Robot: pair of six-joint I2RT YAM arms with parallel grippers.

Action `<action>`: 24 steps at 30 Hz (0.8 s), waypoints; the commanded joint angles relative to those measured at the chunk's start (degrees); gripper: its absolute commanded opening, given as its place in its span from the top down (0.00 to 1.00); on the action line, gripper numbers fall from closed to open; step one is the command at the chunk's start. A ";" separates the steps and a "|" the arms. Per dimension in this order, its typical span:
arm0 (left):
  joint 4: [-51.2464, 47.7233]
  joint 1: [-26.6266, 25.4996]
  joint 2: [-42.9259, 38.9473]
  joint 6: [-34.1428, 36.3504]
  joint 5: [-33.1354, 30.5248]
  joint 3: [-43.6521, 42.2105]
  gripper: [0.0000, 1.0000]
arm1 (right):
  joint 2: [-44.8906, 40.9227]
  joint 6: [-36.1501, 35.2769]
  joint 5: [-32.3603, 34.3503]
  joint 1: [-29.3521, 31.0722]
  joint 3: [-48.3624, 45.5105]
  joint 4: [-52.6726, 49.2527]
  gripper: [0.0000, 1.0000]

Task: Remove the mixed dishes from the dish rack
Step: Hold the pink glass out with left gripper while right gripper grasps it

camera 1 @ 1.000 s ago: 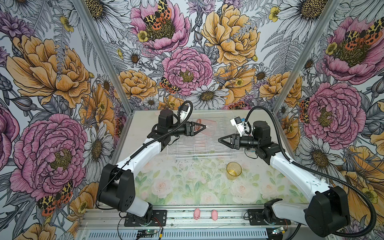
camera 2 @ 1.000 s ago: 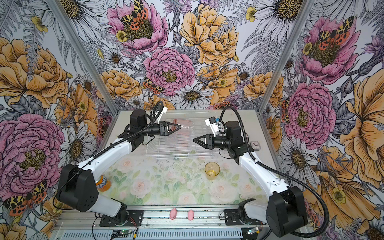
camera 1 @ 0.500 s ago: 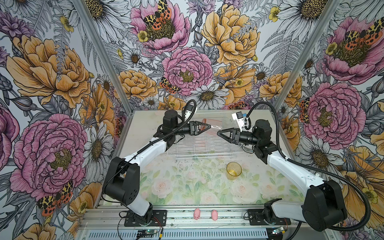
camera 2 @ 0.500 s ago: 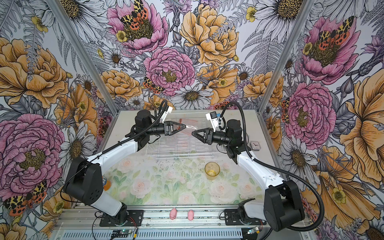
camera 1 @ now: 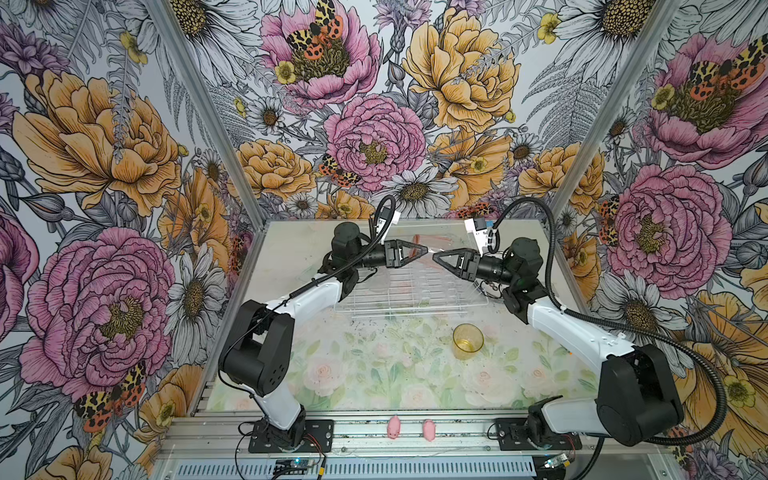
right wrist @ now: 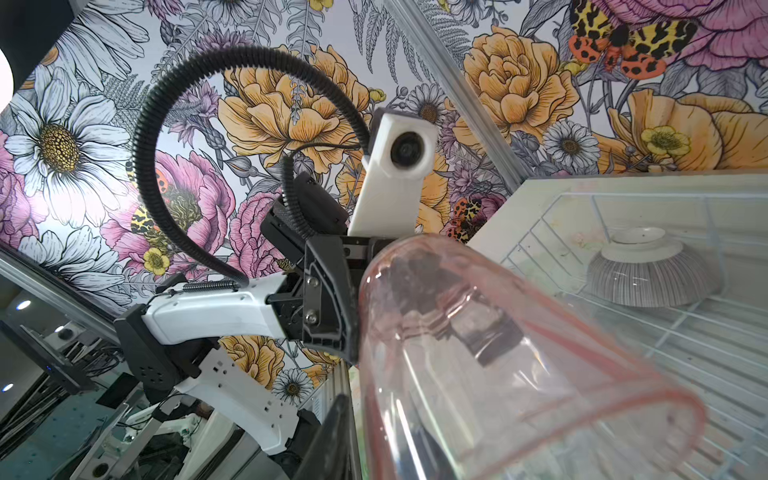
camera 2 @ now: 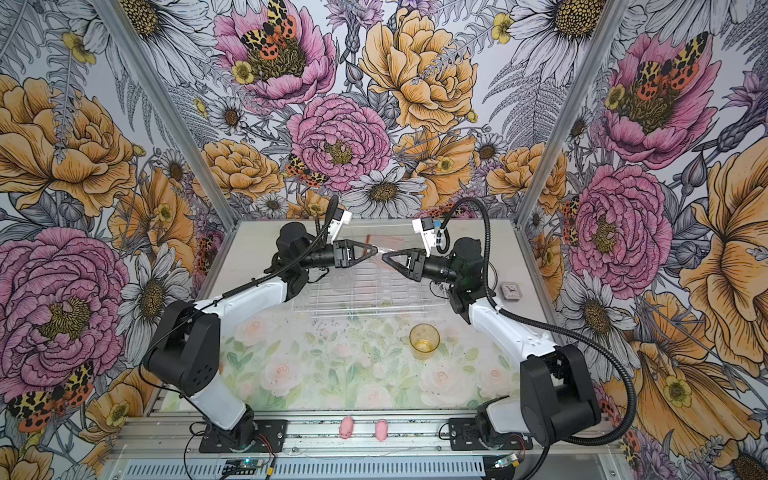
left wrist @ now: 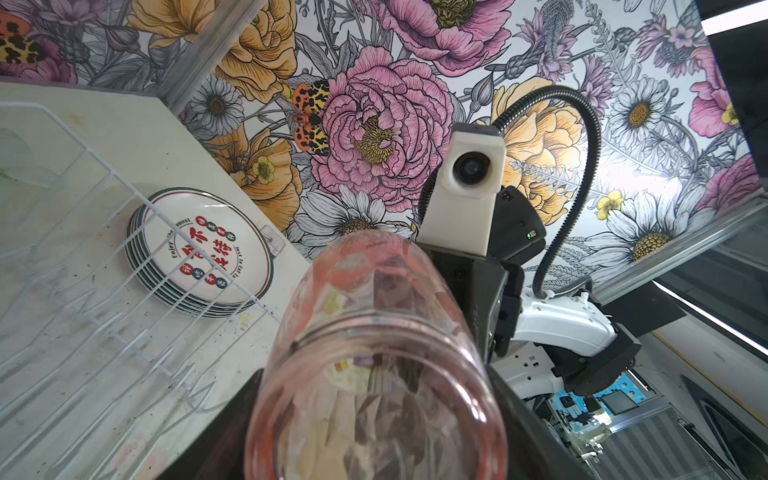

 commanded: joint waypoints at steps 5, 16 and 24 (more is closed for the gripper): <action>10.71 -0.78 2.26 -5.63 1.71 0.08 0.44 | 0.52 2.01 -1.11 -0.46 2.06 5.04 0.97; 3.02 -0.78 -0.82 1.22 -0.34 -0.77 0.27 | 0.34 1.38 -0.17 -0.49 2.80 3.30 1.00; -3.55 -0.43 -5.65 8.13 -2.44 -2.21 0.20 | -1.05 0.00 -0.15 -0.39 3.28 0.46 1.00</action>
